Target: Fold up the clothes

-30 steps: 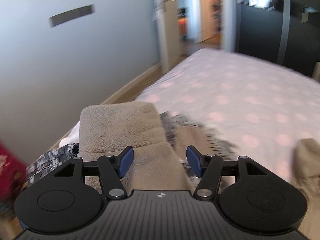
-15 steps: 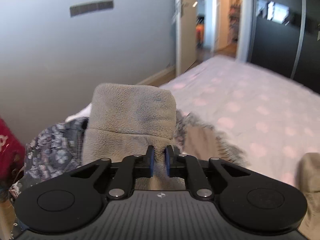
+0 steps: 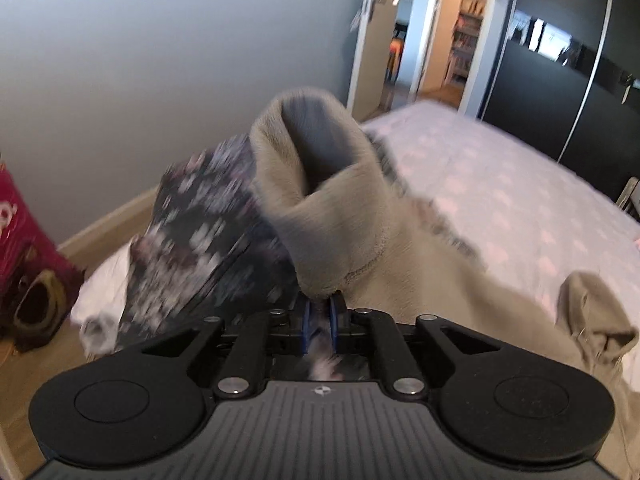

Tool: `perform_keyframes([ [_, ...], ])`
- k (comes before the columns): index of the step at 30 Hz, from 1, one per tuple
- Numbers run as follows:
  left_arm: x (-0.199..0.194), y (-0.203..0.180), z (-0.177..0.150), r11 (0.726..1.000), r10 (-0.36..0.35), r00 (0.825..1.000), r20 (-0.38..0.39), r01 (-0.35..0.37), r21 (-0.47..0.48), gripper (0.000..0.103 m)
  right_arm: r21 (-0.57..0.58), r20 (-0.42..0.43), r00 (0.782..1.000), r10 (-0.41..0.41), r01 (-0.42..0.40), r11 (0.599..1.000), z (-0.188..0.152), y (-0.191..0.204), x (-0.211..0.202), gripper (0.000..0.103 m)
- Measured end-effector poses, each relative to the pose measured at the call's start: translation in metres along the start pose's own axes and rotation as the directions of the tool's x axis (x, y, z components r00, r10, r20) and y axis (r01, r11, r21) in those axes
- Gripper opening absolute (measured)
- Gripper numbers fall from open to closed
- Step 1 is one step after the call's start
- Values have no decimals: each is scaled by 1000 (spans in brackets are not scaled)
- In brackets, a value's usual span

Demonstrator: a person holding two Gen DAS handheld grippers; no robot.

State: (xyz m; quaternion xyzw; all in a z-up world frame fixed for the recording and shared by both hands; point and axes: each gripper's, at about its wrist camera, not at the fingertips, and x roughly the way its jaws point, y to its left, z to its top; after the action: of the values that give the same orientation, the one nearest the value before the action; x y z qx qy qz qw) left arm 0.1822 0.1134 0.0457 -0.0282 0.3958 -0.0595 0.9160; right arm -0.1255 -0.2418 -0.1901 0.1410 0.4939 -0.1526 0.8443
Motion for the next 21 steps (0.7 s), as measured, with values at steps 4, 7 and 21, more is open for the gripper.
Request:
perform_keyframes([
  [4, 9, 18, -16, 998, 56, 996, -73, -58, -16, 10, 1, -2, 1000, -4, 4, 1000, -2, 1, -1, 61],
  [7, 7, 34, -20, 997, 62, 995, -80, -66, -41, 10, 10, -1, 1000, -9, 9, 1000, -4, -1, -2, 61],
  [21, -31, -34, -38, 977, -160, 987, -22, 161, 141, 19, 85, 6, 997, -81, 81, 993, -1, -26, -3, 61],
])
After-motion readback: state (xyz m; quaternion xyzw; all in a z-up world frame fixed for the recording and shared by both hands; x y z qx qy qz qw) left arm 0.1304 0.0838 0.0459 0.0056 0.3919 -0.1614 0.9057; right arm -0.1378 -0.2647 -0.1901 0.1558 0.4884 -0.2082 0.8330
